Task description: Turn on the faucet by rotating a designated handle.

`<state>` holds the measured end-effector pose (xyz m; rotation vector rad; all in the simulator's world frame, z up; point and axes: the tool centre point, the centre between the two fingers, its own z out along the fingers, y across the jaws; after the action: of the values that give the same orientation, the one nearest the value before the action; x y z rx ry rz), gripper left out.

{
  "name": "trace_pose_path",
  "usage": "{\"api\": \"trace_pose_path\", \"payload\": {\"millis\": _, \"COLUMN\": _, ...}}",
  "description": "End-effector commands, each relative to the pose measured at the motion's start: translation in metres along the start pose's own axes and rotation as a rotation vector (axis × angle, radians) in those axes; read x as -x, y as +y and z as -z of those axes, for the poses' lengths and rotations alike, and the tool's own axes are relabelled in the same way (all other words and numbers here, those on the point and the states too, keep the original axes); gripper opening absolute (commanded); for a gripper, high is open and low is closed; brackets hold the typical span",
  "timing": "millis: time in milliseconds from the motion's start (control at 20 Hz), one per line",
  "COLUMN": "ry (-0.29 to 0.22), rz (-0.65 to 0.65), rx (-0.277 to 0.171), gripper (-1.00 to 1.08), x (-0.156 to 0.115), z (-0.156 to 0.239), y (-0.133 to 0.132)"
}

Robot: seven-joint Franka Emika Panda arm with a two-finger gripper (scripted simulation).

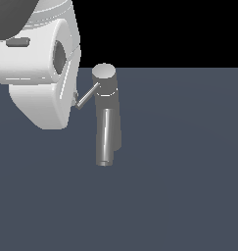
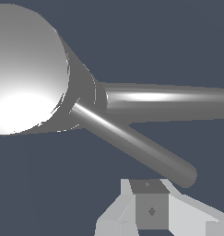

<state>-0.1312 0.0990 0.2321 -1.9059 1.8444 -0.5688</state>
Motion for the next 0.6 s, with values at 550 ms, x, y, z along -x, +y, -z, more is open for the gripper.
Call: {"api": "trace_pose_path", "payload": {"millis": 550, "ry": 0.007, "rz": -0.013, "rx": -0.003, "gripper": -1.0, "x": -0.0191, "z": 0.0003, "y": 0.0101}}
